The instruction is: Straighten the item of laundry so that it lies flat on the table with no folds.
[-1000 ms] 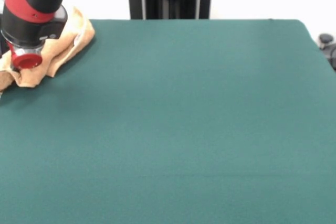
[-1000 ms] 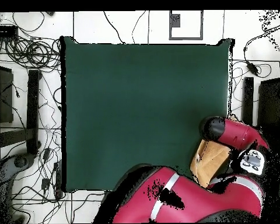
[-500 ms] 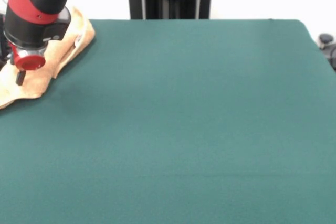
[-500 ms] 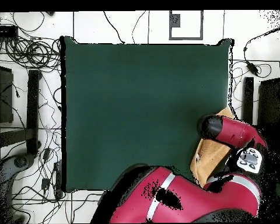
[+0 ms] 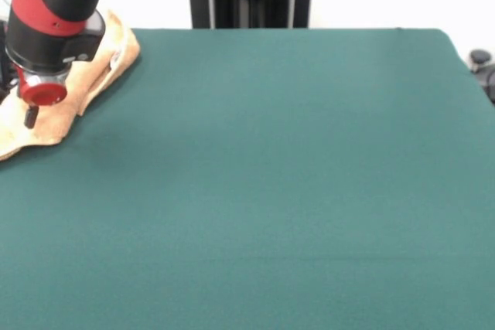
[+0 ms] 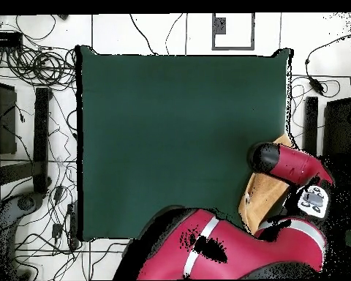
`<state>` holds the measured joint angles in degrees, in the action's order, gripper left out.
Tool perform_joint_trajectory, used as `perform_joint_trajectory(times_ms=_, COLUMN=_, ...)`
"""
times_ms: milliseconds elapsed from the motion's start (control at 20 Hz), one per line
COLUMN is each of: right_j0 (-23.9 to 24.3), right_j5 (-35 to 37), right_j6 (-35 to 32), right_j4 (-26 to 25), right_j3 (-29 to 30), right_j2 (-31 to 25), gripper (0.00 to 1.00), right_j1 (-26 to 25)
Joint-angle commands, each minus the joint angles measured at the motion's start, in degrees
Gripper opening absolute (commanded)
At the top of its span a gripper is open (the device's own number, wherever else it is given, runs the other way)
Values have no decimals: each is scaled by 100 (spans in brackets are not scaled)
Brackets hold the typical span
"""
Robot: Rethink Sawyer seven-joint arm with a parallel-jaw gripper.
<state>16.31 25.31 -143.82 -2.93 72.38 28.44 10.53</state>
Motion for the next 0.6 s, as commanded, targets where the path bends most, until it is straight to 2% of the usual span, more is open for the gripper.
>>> perform_joint_trajectory(times_ms=50, right_j0=-612, right_j5=343, right_j6=-1136, right_j4=219, right_j3=-147, right_j2=98, gripper=100, right_j1=-488)
perform_joint_trajectory(times_ms=100, right_j0=-573, right_j5=199, right_j6=-1150, right_j4=244, right_j3=-75, right_j2=56, gripper=100, right_j1=-466)
perform_joint_trajectory(times_ms=300, right_j0=-424, right_j5=364, right_j6=-833, right_j4=302, right_j3=-53, right_j2=-236, gripper=100, right_j1=-367)
perform_joint_trajectory(times_ms=600, right_j0=-742, right_j5=800, right_j6=-1302, right_j4=773, right_j3=-179, right_j2=-352, gripper=100, right_j1=-492)
